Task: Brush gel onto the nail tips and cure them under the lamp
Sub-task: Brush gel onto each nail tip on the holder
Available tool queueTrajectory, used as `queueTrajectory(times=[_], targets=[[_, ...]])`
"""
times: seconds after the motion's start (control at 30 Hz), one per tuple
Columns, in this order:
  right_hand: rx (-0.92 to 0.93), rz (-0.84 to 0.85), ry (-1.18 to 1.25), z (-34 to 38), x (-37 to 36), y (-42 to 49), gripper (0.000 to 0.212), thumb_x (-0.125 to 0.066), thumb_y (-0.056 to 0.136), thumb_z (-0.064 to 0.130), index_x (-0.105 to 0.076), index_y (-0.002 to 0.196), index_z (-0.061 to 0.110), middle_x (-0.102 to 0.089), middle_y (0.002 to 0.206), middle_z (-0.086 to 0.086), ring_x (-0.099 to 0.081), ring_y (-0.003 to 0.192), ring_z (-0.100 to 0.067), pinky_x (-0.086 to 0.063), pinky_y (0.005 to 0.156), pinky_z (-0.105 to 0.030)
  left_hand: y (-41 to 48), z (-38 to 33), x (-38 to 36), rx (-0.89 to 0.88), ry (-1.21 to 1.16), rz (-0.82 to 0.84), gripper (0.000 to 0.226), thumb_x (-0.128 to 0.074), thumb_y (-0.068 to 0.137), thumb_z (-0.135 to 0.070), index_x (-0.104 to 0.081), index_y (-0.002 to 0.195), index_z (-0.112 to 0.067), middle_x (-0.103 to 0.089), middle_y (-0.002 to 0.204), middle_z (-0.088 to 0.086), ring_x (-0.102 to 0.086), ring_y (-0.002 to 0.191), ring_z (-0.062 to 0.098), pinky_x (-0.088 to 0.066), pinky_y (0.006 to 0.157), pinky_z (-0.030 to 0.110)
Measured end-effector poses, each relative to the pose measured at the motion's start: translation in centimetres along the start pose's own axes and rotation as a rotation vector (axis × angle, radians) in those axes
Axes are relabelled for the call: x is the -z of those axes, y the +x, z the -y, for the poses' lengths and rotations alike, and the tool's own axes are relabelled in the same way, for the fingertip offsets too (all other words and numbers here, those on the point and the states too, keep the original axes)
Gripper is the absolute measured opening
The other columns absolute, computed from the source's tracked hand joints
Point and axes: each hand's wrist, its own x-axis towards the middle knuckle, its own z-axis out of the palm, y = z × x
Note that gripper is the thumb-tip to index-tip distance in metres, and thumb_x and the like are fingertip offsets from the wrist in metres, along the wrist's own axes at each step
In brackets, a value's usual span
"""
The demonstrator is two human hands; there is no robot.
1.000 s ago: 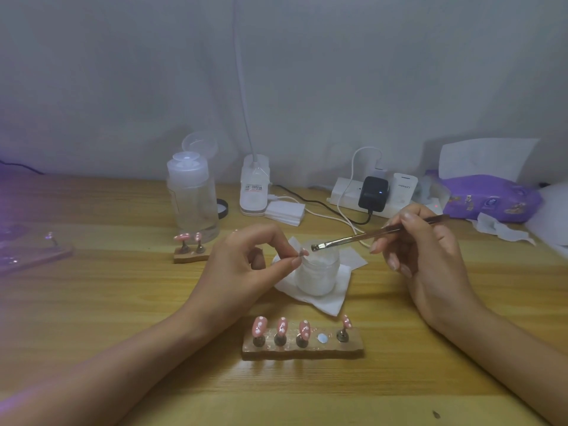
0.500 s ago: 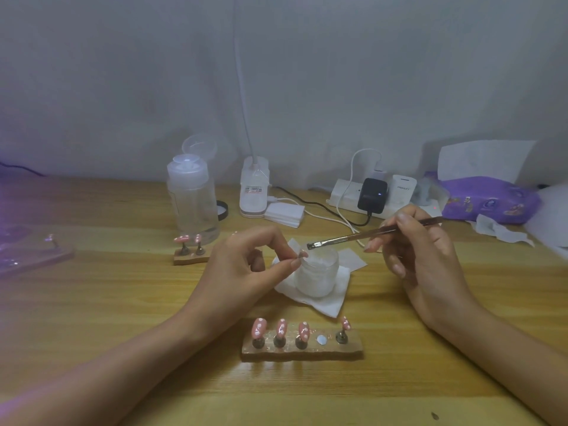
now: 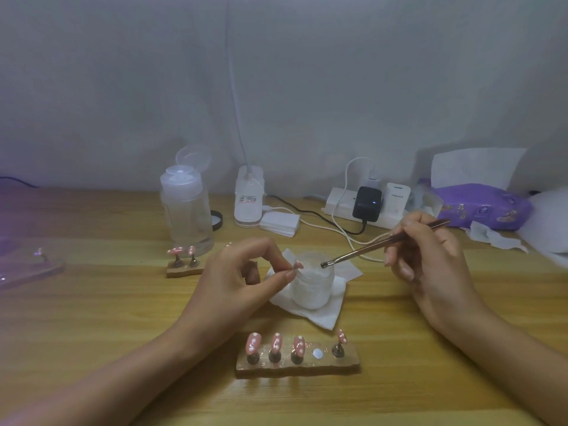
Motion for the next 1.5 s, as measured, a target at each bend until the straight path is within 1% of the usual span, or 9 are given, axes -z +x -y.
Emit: queueTrajectory(times=[0.2,0.33,0.47,0.67,0.77,0.87,1.1,1.27,1.5], targets=[[0.086,-0.043,-0.001,1.2,0.9,1.0,0.039,-0.042,0.101,0.012,-0.057,0.067,0.022,-0.055,0.05,-0.004,-0.04,0.038,-0.011,-0.033,0.038,-0.017,-0.1,0.0,0.1,0.019,-0.019,0.001,0.009,-0.075,0.083,-0.021,-0.07,0.081,-0.014,-0.055,0.058,-0.023,-0.037,0.05,0.006,-0.033,0.052,0.014],[0.233,0.157,-0.079,1.6,0.4,0.4,0.013,-0.047,0.087,0.018,-0.056,0.082,0.026,-0.061,0.064,-0.003,-0.055,0.052,-0.018,-0.041,0.043,-0.019,-0.1,-0.2,0.0,0.012,-0.007,0.003,0.009,-0.075,0.084,-0.018,-0.069,0.079,-0.014,-0.054,0.055,-0.027,-0.036,0.048,0.004,-0.03,0.051,0.009],[0.338,0.222,-0.168,1.7,0.4,0.1,0.017,-0.044,0.079,0.01,-0.052,0.085,0.024,-0.061,0.068,-0.003,-0.057,0.053,-0.019,-0.041,0.043,-0.018,0.0,-0.2,0.0,0.011,-0.008,0.009,0.009,-0.075,0.084,-0.021,-0.07,0.08,-0.015,-0.055,0.058,-0.028,-0.036,0.048,0.004,-0.031,0.051,0.009],[0.289,0.097,-0.104,1.8,1.4,1.1,0.017,-0.047,0.073,0.014,-0.056,0.078,0.028,-0.057,0.059,-0.001,-0.048,0.044,-0.015,-0.035,0.04,-0.015,-0.1,0.3,-0.1,0.01,-0.011,-0.002,0.009,-0.076,0.083,-0.022,-0.069,0.078,-0.02,-0.062,0.067,-0.026,-0.039,0.05,0.004,-0.034,0.053,0.008],[0.251,0.029,-0.004,1.3,1.5,1.3,0.023,-0.037,0.082,0.006,-0.053,0.079,0.022,-0.055,0.058,-0.002,-0.046,0.044,-0.013,-0.032,0.038,-0.015,-0.1,0.4,0.0,-0.009,-0.084,-0.022,0.005,-0.072,0.082,-0.033,-0.07,0.083,-0.029,-0.072,0.089,-0.013,-0.048,0.052,0.005,-0.041,0.051,0.016],[0.194,0.001,0.039,1.1,1.3,1.2,0.02,-0.037,0.083,0.007,-0.052,0.079,0.02,-0.054,0.057,-0.002,-0.046,0.044,-0.013,-0.033,0.037,-0.016,0.0,-0.5,0.6,-0.055,-0.248,-0.134,0.003,-0.072,0.083,-0.027,-0.072,0.086,-0.028,-0.075,0.095,0.001,-0.06,0.055,0.011,-0.051,0.053,0.025],[0.115,-0.034,0.07,0.7,0.9,0.7,0.02,-0.042,0.084,0.012,-0.055,0.073,0.024,-0.053,0.053,-0.001,-0.044,0.041,-0.012,-0.031,0.037,-0.016,1.1,-6.2,2.5,-0.292,-0.389,-0.237,0.012,-0.069,0.089,-0.015,-0.064,0.085,-0.026,-0.078,0.092,-0.002,-0.073,0.08,0.009,-0.051,0.059,0.013],[0.067,-0.057,0.057,0.2,0.7,0.4,0.028,-0.036,0.093,0.003,-0.052,0.078,0.02,-0.054,0.054,0.001,-0.045,0.04,-0.011,-0.03,0.037,-0.017,0.0,-7.4,1.2,-0.3,0.017,0.093,0.007,-0.076,0.081,-0.032,-0.07,0.085,-0.033,-0.07,0.102,-0.017,-0.062,0.107,0.015,-0.046,0.081,0.024],[0.027,-0.07,0.072,-0.5,0.8,0.6,0.016,-0.043,0.083,0.011,-0.053,0.076,0.02,-0.053,0.052,0.0,-0.043,0.038,-0.012,-0.028,0.037,-0.018,-3.8,-6.2,-1.8,-0.299,0.477,0.2,0.014,-0.067,0.079,-0.054,-0.072,0.078,-0.041,-0.056,0.096,-0.021,-0.04,0.093,0.002,-0.034,0.084,0.03]])
